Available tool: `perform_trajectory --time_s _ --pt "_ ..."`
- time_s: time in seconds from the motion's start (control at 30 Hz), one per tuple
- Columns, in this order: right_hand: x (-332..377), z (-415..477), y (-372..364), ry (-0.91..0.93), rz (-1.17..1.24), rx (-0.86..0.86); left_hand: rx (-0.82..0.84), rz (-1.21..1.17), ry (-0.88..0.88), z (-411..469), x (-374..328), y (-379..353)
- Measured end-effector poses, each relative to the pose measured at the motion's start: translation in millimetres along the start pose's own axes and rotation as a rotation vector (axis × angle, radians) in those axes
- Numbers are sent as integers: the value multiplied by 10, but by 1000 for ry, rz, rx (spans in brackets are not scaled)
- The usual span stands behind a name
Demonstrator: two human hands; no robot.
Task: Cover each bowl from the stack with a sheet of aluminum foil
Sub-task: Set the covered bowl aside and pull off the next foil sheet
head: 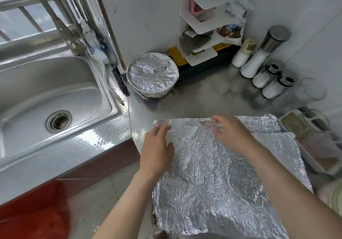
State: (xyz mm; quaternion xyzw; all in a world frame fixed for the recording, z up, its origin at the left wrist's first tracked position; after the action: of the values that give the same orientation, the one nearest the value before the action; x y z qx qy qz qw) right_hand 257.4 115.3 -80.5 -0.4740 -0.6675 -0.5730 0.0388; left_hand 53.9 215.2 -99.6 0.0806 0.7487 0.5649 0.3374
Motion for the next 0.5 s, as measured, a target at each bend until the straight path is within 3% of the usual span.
perform_trajectory --time_s 0.13,0.3,0.5 --pt "-261 -27 -152 -45 -122 36 -120 -21 209 -185 150 -97" --pt "-248 -22 -171 -35 -106 -74 50 -578 604 -253 369 -307" --pt "2 -50 130 91 -147 -202 -46 -682 658 -198 564 -254"
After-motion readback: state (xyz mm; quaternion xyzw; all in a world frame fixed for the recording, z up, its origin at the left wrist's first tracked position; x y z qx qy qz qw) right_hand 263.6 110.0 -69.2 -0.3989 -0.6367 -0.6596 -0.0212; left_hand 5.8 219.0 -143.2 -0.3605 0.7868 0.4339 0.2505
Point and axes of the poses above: each hand's wrist, its own z-axis towards the middle knuckle, its own y-axis out of the back of the hand, x = y × z, the point moved 5 cm from there along z, towards the middle knuckle, and after that the axes turned 15 degrees about z, right-handed, at the moved point
